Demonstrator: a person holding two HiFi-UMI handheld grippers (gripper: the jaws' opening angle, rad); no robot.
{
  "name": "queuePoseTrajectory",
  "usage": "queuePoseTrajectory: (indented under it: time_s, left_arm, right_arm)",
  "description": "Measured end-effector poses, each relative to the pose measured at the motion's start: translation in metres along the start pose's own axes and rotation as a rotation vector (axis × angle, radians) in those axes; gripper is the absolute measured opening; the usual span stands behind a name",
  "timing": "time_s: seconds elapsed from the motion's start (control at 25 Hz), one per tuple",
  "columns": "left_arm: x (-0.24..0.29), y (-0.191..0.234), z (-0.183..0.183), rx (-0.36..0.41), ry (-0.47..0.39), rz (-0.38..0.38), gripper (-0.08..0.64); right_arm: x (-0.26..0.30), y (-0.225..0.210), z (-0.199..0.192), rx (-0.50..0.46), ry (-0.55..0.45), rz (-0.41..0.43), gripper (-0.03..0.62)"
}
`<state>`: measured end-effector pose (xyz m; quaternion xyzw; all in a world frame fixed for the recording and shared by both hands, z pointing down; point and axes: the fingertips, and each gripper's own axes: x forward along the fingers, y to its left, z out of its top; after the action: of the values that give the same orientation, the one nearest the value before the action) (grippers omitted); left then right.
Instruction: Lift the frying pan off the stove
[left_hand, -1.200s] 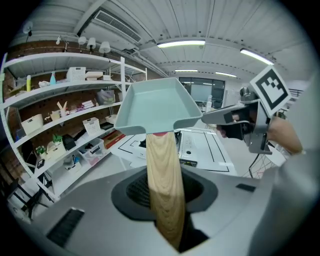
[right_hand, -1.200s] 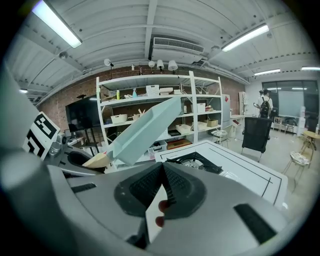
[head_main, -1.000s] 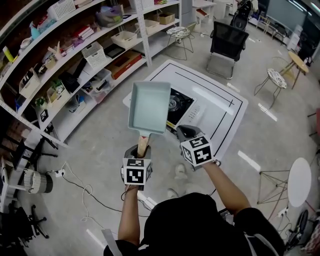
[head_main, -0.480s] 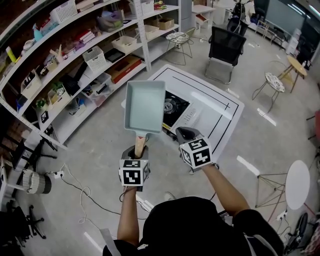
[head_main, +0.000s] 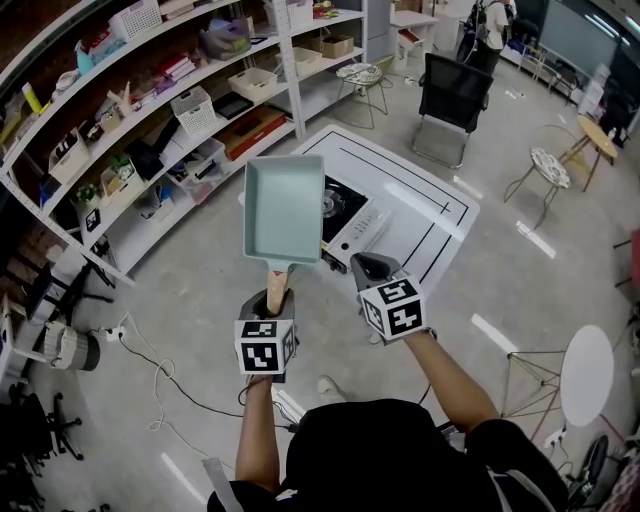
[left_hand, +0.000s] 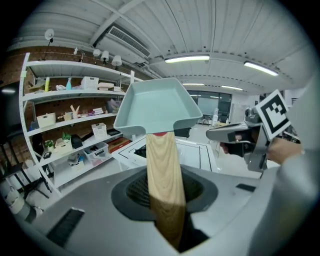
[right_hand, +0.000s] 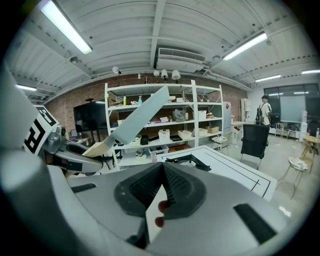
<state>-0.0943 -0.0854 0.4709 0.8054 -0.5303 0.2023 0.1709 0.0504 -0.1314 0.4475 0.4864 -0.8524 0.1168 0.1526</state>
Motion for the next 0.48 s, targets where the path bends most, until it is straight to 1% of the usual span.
queuePoseTrajectory:
  time_s: [0.48]
  left_arm:
    - [-0.050,-0.053,-0.021,-0.038,-0.034,0.023,0.109]
  right_arm:
    - [-0.070,0.007,-0.022,-0.008,-0.022,0.028,0.002]
